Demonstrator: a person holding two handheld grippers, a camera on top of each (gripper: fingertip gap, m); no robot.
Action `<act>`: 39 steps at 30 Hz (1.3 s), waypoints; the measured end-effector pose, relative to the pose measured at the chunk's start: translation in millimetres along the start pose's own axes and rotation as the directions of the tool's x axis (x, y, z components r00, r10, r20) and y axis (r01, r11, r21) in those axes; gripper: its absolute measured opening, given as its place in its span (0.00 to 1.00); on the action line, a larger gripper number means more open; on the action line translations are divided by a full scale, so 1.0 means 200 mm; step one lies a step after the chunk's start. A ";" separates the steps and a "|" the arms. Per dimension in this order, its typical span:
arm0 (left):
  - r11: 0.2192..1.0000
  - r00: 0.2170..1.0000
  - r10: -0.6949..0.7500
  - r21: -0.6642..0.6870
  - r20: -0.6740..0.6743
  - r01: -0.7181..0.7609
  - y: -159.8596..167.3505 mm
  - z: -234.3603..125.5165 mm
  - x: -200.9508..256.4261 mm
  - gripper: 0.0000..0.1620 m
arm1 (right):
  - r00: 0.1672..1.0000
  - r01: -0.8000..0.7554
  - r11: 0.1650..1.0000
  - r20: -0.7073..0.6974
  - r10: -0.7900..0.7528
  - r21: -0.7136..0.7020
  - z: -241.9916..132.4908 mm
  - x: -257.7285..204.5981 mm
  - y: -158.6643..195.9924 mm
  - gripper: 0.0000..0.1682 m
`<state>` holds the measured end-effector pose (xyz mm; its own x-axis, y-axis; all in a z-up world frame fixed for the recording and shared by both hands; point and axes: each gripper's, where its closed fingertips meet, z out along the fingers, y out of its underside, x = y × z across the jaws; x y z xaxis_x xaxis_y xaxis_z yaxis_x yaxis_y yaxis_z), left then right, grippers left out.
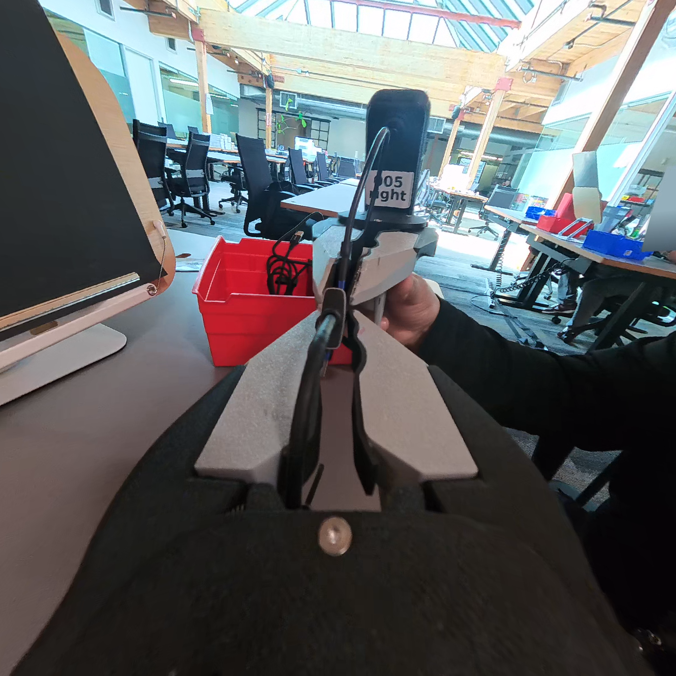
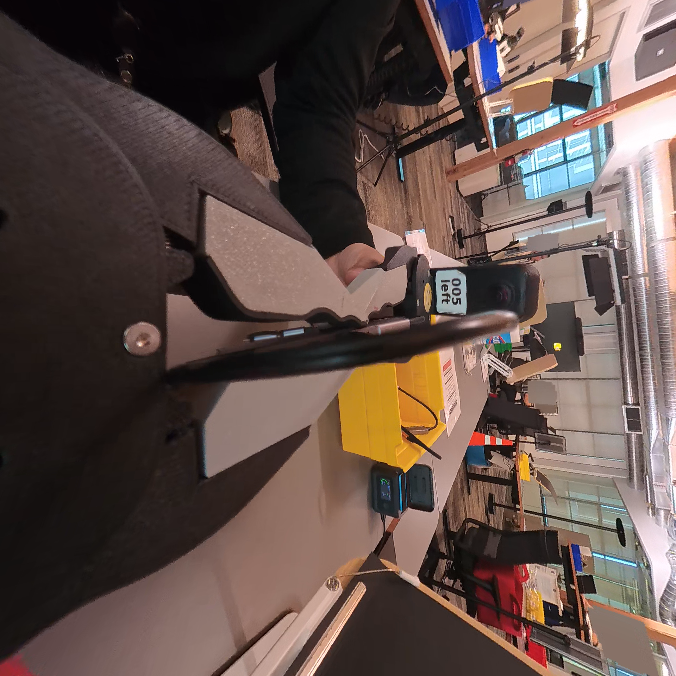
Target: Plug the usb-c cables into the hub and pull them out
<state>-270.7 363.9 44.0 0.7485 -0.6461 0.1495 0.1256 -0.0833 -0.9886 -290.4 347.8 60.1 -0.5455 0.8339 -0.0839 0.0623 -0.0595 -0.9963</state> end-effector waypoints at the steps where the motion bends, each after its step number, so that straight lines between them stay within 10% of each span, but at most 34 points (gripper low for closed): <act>1: 1.000 1.000 -0.003 0.001 0.002 0.003 0.00 0.00 -0.01 0.05 | 1.000 0.009 1.000 -0.013 -0.009 0.001 -0.01 0.01 0.00 0.04; 30: 0.999 0.999 -0.024 0.029 -0.029 0.025 -0.01 -0.01 0.01 0.05 | 1.000 0.003 1.000 -0.010 -0.003 -0.015 -0.04 0.00 0.00 0.02; 39: 0.969 0.989 -0.150 0.196 -0.019 0.151 -0.12 -0.02 0.00 0.05 | 0.990 -0.139 0.961 0.000 0.143 0.239 -0.01 0.03 -0.12 0.01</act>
<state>-275.8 362.5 67.8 0.7086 -0.6407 0.2957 0.3621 -0.0295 -0.9317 -293.0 354.7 83.0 -0.5314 0.8166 -0.2253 -0.0638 -0.3038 -0.9506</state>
